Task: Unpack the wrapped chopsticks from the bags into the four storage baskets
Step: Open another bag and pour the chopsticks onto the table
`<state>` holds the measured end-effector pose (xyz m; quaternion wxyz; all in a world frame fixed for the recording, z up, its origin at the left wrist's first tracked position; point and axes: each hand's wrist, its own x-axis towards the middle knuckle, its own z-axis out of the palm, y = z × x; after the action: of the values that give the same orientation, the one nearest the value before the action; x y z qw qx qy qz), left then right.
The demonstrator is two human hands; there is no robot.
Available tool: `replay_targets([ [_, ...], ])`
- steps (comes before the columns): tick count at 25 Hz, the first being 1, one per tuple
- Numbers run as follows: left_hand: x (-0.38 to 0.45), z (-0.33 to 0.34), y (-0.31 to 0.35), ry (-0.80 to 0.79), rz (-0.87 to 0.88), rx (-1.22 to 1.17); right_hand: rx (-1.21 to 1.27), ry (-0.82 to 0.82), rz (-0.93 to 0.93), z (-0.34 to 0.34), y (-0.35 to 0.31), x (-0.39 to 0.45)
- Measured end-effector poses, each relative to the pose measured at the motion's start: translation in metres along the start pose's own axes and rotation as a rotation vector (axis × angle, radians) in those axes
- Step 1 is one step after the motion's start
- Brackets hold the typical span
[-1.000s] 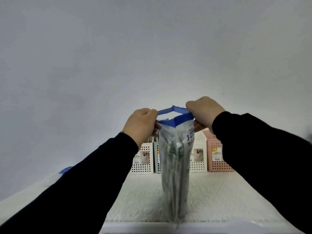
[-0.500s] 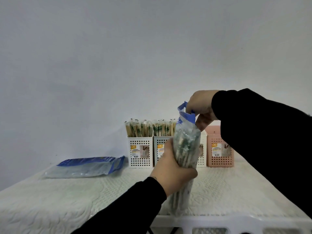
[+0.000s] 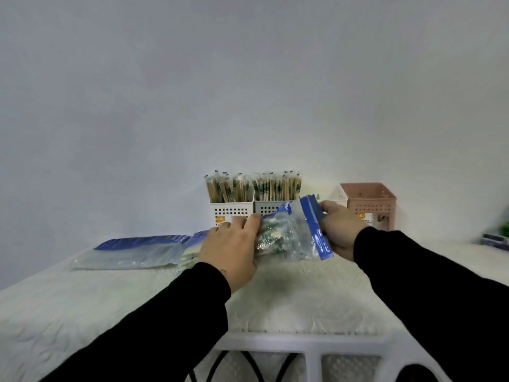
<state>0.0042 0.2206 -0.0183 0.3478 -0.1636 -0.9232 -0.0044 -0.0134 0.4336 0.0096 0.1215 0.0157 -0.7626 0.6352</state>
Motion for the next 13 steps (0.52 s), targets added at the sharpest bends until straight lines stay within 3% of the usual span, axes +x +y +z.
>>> replay_targets([
  [2, -0.007, 0.023, -0.003, -0.096, 0.024, 0.047, -0.038, -0.014, 0.049, 0.011, 0.034, 0.003],
  [5, -0.015, 0.043, -0.006, -0.156, 0.082, 0.036, -0.306, 0.013, 0.019, 0.014, 0.065, 0.011],
  [7, -0.016, 0.046, -0.014, -0.161, 0.136, -0.048, -0.457, 0.116, 0.001, 0.012, 0.067, 0.014],
  [9, -0.017, 0.043, -0.025, -0.271, 0.182, -0.209, -0.513, 0.128, -0.030, 0.009, 0.066, 0.016],
  [11, -0.015, 0.037, -0.036, -0.391, 0.122, -0.531, -0.393, 0.075, -0.015, 0.007, 0.066, 0.014],
  [13, -0.009, 0.045, -0.045, -0.274, -0.051, -0.627, -0.171, 0.034, -0.017, 0.008, 0.065, 0.011],
])
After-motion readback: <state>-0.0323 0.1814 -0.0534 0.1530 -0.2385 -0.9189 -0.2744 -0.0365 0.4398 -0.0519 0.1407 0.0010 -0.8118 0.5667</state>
